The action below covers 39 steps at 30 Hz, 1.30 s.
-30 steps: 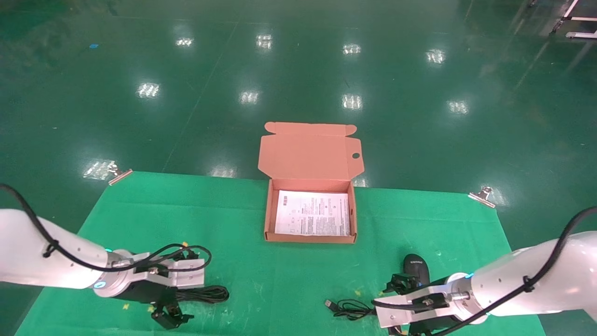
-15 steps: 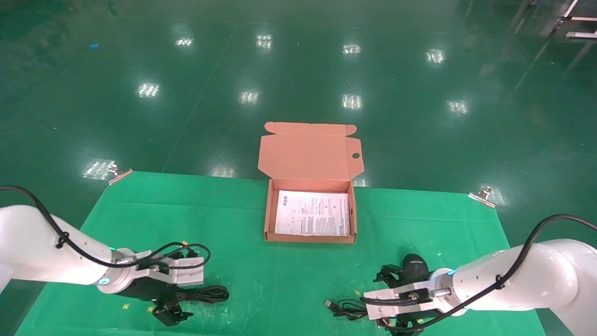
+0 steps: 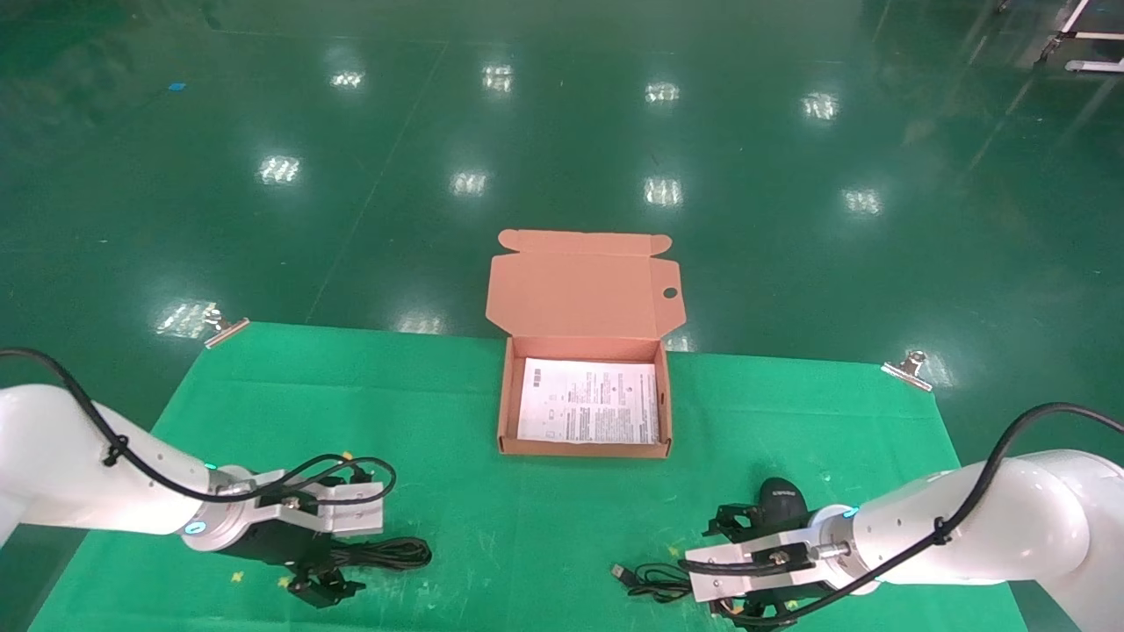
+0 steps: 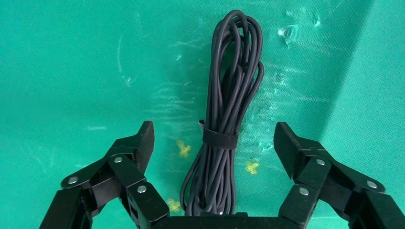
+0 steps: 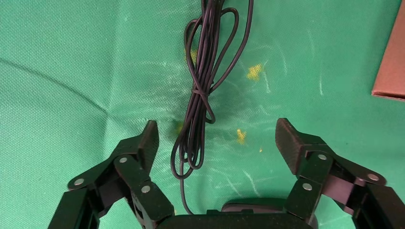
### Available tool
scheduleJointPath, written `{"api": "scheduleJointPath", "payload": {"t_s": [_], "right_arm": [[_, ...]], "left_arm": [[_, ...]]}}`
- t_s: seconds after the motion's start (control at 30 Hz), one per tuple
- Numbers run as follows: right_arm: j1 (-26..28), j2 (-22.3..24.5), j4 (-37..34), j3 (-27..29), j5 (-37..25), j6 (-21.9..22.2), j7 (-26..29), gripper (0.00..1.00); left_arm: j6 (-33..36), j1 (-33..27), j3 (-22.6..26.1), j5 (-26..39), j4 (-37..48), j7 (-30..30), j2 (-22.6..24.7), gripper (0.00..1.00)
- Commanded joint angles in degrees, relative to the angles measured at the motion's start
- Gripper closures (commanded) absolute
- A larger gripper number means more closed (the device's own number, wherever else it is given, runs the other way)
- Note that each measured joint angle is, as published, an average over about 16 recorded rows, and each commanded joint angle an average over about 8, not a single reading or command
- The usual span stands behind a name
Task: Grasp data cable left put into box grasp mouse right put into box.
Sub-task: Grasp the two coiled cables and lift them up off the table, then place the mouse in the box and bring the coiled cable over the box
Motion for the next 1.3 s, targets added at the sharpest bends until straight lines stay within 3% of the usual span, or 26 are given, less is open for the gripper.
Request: {"api": "scheduleJointPath", "payload": {"t_s": [0.03, 1.1, 1.3], "right_arm": [[0.02, 0.06, 0.12, 0.0, 0.0, -0.1, 0.04, 1.0], [0.28, 0.44, 0.67, -0.03, 0.09, -0.68, 0.24, 1.0], [1.04, 2.62, 1.48, 1.25, 1.78, -1.6, 2.03, 1.0]], "left_arm": [[0.03, 0.02, 0.0, 0.0, -0.17, -0.06, -0.04, 1.0], [0.27, 0.23, 0.03, 0.09, -1.08, -0.35, -0.23, 1.0], [-0.01, 0.41, -0.49, -0.85, -3.27, 1.52, -1.27, 1.0]]}}
